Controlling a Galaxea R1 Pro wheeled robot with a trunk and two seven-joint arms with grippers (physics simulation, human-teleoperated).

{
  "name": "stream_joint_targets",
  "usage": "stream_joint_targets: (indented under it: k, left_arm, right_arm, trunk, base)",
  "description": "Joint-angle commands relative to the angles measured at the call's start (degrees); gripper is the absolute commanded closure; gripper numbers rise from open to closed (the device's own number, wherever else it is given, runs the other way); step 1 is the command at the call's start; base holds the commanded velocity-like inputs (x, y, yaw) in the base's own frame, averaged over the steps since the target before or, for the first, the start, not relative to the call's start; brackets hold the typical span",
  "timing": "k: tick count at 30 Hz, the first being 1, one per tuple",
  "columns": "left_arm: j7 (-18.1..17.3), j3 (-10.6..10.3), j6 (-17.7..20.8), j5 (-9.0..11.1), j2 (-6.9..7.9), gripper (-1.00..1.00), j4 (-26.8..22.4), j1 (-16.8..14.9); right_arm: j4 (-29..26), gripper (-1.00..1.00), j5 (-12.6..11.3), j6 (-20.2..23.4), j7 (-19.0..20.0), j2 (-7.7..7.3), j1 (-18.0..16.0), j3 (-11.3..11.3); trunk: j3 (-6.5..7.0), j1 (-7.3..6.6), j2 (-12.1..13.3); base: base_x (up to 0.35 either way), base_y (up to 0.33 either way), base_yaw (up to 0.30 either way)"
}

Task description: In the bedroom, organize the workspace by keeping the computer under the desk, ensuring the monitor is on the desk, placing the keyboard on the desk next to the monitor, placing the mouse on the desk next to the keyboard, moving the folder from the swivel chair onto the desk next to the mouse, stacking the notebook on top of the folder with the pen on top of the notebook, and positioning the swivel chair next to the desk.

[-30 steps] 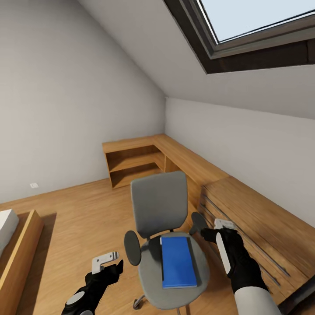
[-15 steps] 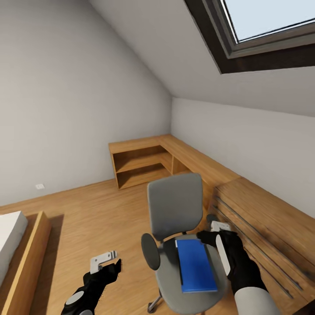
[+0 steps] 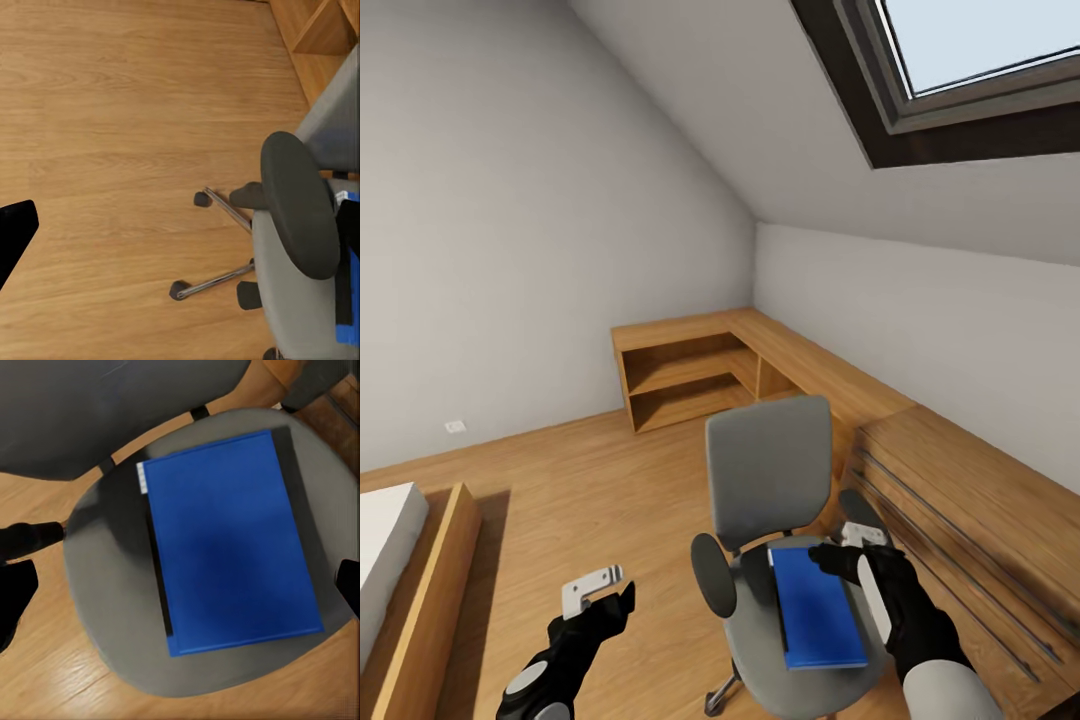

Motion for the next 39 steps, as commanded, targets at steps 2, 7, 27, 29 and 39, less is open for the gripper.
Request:
stream_joint_targets:
  k: [2,7,27,29,39]
  left_arm:
    - [0.4,0.4,0.2,0.1,0.01,-1.00,-0.4,-0.1]
    - [0.4,1.0,0.2,0.1,-0.02,-1.00,-0.6,-0.1]
    - [-0.2,12.5,14.5,4.8,-3.51,-1.00,-0.5,0.0]
    - [-0.2,18.6,20.4,8.6,-4.85,-1.00,-0.5,-0.1]
    - [-0.2,18.4,26.7,12.3,-7.61,-1.00,0.2,-2.0]
  right_arm:
    - [3.0,-1.00,0.2,-1.7,0.4,-0.92,-0.3,-0.4]
    - [10.5,-1.00,0.1,-7.1,0.4,-2.99,-1.2,-0.5]
    - [28.1,-1.00,0.8,-29.0,0.3,-4.49,-7.2,-0.1]
    - [28.1,-1.00,0.8,-28.9,0.3,-4.47,-7.2,-0.1]
    - [24.0,-1.00,0.3,-28.1,0.4,-4.40,-7.2,-0.3]
  trunk:
    - [-0.13,0.04,-0.1]
    - [-1.03,1.14,-2.1]
    - [-4.62,5.53,-10.2]
    - [-4.98,5.97,-11.0]
    - [-6.78,8.17,-15.0]
  base:
    - [0.000,0.004,0.000]
    - [0.000,0.001,0.000]
    - [0.000,0.000,0.000]
    - [0.000,0.000,0.000]
    - [0.000,0.000,0.000]
